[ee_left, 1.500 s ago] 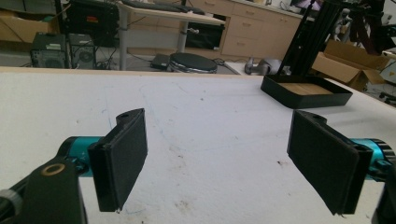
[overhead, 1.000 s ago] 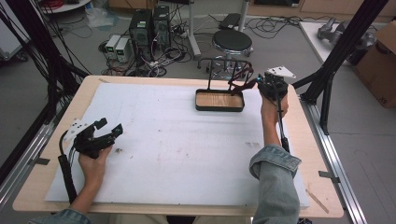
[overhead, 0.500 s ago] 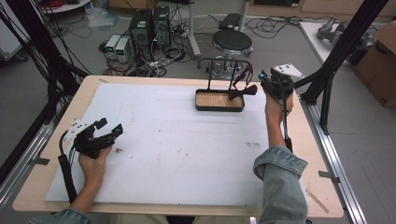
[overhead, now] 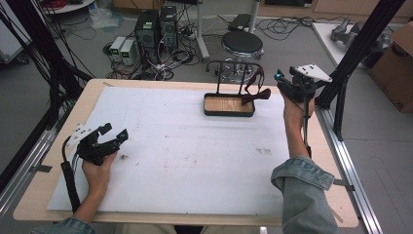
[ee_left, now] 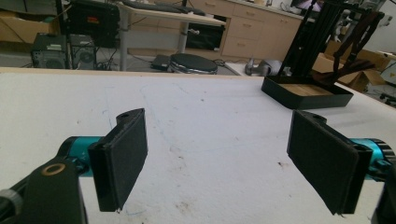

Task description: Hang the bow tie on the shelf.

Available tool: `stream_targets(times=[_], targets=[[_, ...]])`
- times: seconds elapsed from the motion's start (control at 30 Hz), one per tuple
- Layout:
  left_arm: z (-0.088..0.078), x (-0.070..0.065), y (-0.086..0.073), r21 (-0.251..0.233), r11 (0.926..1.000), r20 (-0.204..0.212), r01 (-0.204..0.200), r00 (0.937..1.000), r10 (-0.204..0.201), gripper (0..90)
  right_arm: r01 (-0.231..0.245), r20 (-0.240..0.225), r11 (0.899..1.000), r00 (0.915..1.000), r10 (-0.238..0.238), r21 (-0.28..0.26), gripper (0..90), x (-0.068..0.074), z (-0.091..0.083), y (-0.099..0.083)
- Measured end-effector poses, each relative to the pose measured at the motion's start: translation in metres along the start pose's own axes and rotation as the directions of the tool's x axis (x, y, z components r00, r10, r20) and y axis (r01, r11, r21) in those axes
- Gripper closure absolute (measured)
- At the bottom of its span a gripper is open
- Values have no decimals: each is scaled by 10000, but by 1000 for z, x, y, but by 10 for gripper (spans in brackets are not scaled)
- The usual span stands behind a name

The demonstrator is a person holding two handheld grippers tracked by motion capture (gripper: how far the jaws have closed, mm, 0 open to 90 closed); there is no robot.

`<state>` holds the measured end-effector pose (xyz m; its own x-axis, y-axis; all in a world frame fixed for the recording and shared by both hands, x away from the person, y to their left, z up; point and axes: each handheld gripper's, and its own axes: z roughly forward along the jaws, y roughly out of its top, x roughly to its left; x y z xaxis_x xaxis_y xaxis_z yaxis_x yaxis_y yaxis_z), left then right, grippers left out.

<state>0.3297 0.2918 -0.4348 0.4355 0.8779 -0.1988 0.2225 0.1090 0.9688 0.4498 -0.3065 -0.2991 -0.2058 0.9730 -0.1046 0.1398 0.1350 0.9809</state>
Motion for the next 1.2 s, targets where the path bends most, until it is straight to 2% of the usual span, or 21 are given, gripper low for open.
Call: stream_targets(times=[0.3,0.57,0.77,0.9,1.1,1.2], targets=[[0,0,0,0,10000,7,2,10000,-2,205,-575,-651,9975,9964,547,-418,400,0,-20,11],[0,0,0,33,10000,-6,-28,10000,28,205,-639,-1023,9950,9932,559,-764,298,6,-40,20],[0,0,0,35,10000,-29,-17,10000,17,202,-693,-1123,9930,9920,583,-959,226,6,-55,19],[0,0,0,47,10000,-34,-32,10000,32,202,-737,-1210,9913,9908,604,-1089,213,8,-66,17],[0,-1,0,66,10000,-54,-30,10000,30,202,-660,-1288,9892,9905,490,-1310,184,9,-80,9],[0,-1,0,80,10000,-56,-45,10000,45,202,-794,-1369,9884,9887,615,-1294,178,9,-87,1]])
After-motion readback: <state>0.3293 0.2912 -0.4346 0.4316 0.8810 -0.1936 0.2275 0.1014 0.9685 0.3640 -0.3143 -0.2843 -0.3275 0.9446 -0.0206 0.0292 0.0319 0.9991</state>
